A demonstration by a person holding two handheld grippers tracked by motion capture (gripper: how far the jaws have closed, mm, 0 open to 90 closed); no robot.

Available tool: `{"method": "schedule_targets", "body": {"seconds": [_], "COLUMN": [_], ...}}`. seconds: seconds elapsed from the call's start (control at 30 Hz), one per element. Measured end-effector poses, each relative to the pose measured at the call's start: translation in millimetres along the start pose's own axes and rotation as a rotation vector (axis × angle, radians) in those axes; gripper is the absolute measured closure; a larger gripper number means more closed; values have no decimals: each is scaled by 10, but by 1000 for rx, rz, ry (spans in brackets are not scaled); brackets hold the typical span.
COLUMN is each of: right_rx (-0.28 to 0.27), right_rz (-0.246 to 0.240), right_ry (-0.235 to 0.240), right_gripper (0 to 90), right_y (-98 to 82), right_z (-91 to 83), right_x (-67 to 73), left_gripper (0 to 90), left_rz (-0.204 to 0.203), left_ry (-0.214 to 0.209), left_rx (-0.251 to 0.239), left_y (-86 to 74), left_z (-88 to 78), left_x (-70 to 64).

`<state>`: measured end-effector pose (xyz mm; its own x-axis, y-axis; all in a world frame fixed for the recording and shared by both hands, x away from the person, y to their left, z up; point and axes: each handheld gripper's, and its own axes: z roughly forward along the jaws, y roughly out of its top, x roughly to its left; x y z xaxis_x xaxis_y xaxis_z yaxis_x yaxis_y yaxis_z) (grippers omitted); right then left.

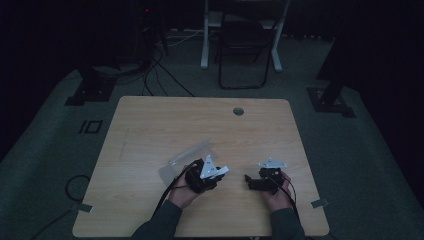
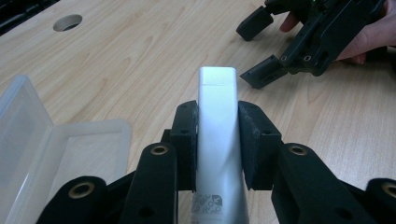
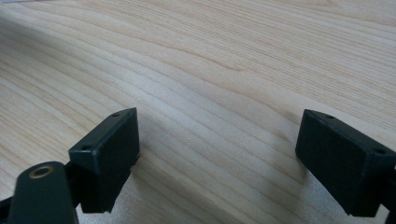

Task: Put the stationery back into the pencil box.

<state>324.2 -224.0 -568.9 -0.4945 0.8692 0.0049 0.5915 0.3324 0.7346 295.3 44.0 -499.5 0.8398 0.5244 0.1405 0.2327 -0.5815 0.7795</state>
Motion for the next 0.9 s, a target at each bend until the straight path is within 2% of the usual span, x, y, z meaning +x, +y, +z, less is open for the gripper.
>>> {"method": "schedule_targets", "body": {"seconds": [0.9], "right_rx": [0], "right_rz": [0], "right_ry": [0], "right_gripper": [134], "right_y": [0], "right_z": [0], "right_x": [0], "left_gripper": [699], "left_rz": [-28], "left_ry": [38], "left_rx": [1], "left_y": [-58], "left_z": [-52], "left_x": [115]}}
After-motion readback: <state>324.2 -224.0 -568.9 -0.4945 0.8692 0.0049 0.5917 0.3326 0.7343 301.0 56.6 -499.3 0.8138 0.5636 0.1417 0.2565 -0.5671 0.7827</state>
